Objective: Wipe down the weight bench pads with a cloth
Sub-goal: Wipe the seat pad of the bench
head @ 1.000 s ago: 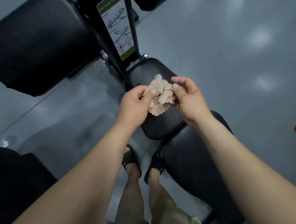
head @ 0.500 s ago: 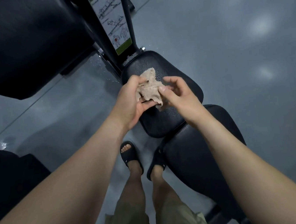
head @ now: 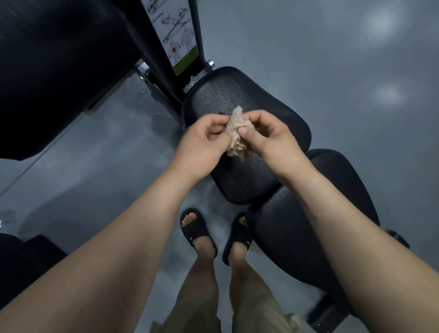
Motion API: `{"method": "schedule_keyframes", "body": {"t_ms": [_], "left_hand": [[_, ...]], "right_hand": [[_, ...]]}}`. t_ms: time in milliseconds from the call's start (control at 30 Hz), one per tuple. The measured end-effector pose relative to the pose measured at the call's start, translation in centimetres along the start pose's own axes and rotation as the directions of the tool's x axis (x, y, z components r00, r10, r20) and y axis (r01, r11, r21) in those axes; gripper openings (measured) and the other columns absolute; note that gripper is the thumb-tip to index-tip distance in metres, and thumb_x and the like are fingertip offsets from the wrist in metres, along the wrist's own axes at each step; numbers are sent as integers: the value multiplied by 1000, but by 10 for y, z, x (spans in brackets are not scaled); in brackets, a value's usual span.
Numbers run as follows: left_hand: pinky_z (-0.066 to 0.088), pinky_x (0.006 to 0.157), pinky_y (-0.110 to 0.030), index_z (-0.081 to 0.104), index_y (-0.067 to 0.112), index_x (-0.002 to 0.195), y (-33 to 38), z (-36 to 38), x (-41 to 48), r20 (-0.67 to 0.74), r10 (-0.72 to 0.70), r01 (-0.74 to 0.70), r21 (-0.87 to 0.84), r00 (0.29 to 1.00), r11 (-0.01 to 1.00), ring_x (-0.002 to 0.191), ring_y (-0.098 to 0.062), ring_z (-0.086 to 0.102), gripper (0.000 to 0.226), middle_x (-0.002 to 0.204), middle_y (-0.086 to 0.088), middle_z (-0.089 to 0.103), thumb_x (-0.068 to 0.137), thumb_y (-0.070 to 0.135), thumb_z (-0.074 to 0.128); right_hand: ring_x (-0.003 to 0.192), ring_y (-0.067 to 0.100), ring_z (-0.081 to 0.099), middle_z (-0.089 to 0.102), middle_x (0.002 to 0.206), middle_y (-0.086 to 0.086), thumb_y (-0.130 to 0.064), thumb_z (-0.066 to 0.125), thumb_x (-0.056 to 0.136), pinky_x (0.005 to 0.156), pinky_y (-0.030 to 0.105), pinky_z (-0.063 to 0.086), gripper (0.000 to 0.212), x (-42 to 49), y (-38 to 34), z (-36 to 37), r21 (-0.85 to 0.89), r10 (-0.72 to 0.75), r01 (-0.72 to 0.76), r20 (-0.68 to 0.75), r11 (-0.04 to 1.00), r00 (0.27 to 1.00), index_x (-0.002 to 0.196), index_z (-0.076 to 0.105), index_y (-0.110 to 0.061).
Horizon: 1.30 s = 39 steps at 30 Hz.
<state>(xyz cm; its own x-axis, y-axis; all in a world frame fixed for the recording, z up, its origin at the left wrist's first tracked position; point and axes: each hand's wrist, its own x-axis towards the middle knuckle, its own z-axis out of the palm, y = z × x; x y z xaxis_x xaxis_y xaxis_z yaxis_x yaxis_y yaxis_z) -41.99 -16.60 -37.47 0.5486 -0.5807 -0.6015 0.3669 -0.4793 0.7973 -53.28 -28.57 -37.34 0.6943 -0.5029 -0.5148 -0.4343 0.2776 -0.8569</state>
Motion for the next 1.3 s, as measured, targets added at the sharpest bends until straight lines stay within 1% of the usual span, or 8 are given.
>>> {"method": "schedule_keyframes", "body": {"t_ms": [200,333,400,533,633,767,1133,1300], "left_hand": [[60,82,-31,69,12,101,7,3,9,15,-75,76,-311,997,948,90,-16,69,16,99,-12,72,101,3,56],[56,72,-24,72,23,99,0,-3,20,-102,-109,100,-83,989,991,80,-3,63,19,92,10,70,100,13,55],[57,81,-28,71,24,105,-11,-11,23,-205,-124,131,25,971,991,85,-8,63,19,92,12,67,97,16,56],[42,79,-22,67,24,112,-31,-26,19,-298,-151,210,178,942,961,93,-13,60,20,91,14,61,96,19,56],[45,87,-25,65,22,119,-49,-33,20,-323,-143,216,203,935,955,100,-16,61,25,100,10,63,96,20,56],[38,88,-18,58,20,133,-69,-34,28,-360,-76,174,249,930,953,102,-13,58,37,114,8,60,97,19,56],[44,79,-21,59,26,139,-125,-3,38,-419,53,-9,108,906,994,79,-9,57,45,123,-3,62,95,16,57],[44,78,-17,60,26,137,-137,1,40,-447,128,-102,81,885,991,83,-4,62,46,124,-1,60,93,14,56]], "right_hand": [[94,15,66,72,105,4,-12,69,95,85,37,55,21,6,-1,6,-45,-67,66,-25,997,997,116,68,-10],[86,10,67,73,100,-5,-10,68,92,76,34,56,23,26,1,9,-205,-103,74,-137,976,985,111,69,-23],[92,5,66,72,106,-9,-17,64,93,86,30,55,27,46,2,7,-345,-146,68,-204,936,968,114,69,-33],[97,-4,54,60,112,0,-11,57,93,94,5,36,37,97,-11,5,-643,-316,120,-198,756,928,125,69,-24],[113,24,60,63,119,8,-9,56,91,98,20,40,38,135,-14,13,-760,-354,197,-46,619,934,123,72,-19],[113,35,61,69,122,10,-19,46,86,97,29,43,45,156,5,20,-831,-419,351,160,431,894,121,74,-21],[116,29,62,67,132,4,-10,60,92,101,28,44,37,125,82,-35,-814,-649,519,251,260,718,125,72,-23],[125,22,62,65,135,5,-9,57,92,110,24,42,38,151,64,-21,-781,-663,553,252,291,705,126,71,-20]]}}
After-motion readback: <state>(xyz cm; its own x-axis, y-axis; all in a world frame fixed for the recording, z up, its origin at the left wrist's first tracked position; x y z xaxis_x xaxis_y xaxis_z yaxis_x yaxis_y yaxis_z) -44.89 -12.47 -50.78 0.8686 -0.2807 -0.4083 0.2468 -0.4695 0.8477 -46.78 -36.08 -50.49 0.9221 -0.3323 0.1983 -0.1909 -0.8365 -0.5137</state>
